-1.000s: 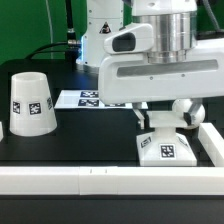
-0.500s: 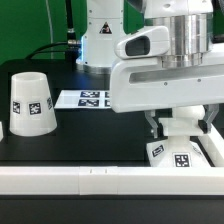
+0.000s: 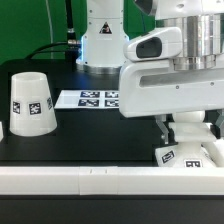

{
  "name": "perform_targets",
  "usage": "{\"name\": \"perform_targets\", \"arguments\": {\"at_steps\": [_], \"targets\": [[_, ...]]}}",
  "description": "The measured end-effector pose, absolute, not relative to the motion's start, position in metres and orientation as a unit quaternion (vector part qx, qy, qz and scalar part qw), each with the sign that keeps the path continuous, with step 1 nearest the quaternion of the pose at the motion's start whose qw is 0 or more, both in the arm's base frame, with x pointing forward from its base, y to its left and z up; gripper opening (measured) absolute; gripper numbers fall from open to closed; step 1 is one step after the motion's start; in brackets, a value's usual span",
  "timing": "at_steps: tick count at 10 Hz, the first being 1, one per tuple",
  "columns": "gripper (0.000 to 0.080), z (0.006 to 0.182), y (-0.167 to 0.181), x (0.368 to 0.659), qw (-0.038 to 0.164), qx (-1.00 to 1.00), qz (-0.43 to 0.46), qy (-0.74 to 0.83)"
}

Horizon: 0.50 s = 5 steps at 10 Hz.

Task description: Assemble lamp

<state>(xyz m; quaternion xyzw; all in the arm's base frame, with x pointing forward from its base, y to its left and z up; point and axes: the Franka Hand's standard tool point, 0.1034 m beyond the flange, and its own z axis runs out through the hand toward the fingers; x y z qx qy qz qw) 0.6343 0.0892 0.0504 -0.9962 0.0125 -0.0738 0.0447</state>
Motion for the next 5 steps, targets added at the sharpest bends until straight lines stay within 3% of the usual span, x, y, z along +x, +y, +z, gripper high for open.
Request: {"name": "perform_targets", "arguments": {"at_steps": [1, 3, 5], "targets": [[0.0652, 0.050, 0.089, 0.634, 0.045, -0.996, -0.074, 0.012], [0.0690, 0.051, 0.088, 0.632, 0.045, -0.996, -0.074, 0.014], [0.0697, 0.059, 0.089, 0.609, 0.046, -0.996, -0.071, 0.028]]}}
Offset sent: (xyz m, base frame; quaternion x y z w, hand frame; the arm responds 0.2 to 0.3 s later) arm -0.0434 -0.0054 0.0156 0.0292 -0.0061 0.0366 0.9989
